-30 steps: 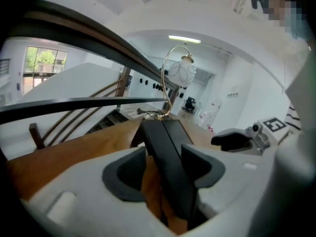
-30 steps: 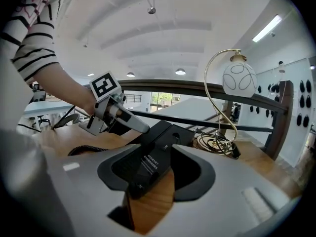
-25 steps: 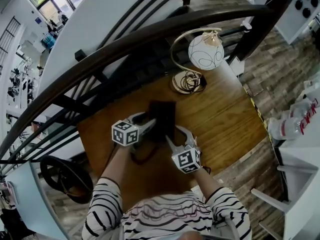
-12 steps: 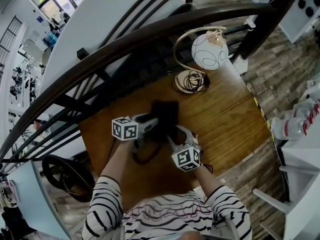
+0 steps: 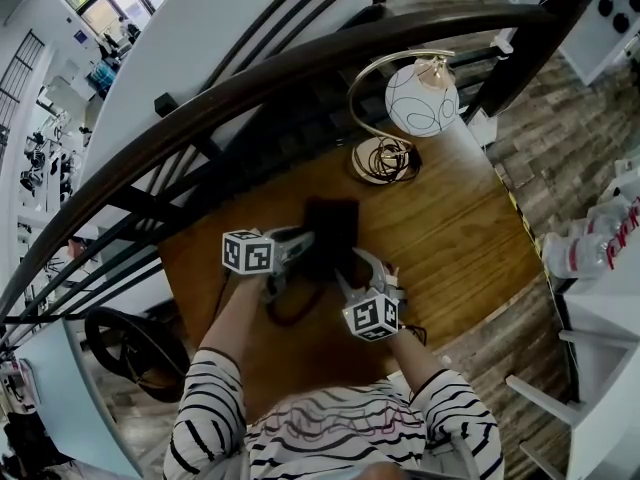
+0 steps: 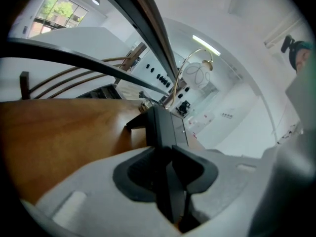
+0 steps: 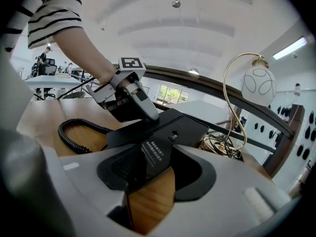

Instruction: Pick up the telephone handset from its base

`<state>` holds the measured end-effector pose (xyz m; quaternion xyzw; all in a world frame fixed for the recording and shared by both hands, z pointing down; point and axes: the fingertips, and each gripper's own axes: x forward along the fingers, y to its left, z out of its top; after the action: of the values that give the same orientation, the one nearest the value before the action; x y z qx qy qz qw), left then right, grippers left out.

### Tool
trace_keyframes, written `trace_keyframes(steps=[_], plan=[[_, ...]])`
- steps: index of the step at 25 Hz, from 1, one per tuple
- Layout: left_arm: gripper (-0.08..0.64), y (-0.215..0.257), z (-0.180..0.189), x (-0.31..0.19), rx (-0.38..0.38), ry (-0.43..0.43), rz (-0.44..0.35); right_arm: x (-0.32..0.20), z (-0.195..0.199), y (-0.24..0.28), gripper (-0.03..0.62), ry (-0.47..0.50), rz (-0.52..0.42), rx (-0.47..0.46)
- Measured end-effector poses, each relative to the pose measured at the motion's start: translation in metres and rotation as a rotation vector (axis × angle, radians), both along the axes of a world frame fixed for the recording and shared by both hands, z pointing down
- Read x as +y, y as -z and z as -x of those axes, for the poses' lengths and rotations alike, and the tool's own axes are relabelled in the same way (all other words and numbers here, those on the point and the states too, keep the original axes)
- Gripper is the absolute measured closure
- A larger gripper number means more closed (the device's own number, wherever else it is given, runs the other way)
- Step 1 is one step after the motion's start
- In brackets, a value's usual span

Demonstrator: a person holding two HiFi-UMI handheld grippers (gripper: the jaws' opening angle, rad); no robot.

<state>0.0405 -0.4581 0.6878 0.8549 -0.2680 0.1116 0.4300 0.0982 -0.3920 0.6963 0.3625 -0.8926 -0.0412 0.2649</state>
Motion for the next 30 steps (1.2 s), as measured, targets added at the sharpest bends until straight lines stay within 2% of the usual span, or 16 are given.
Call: trace_keyframes(steps=[9, 22, 26, 30], plan=[[0.48, 0.013, 0.001, 0.006, 0.074, 0.002, 0.024, 0.0, 0.001, 0.0, 0.4, -0.002, 0.001, 0.0], [0.486, 0.048, 0.011, 0.024, 0.081, 0.017, -0.067, 0.006, 0.002, 0.002, 0.4, -0.026, 0.041, -0.003], [0.486, 0.066, 0.021, 0.031, 0.093, 0.051, -0.1, 0.009, 0.004, 0.004, 0.377, -0.046, 0.09, -0.031], [0.488, 0.079, 0.03, 0.044, 0.098, 0.073, -0.129, 0.018, 0.003, 0.015, 0.388, -0.071, 0.102, -0.069]])
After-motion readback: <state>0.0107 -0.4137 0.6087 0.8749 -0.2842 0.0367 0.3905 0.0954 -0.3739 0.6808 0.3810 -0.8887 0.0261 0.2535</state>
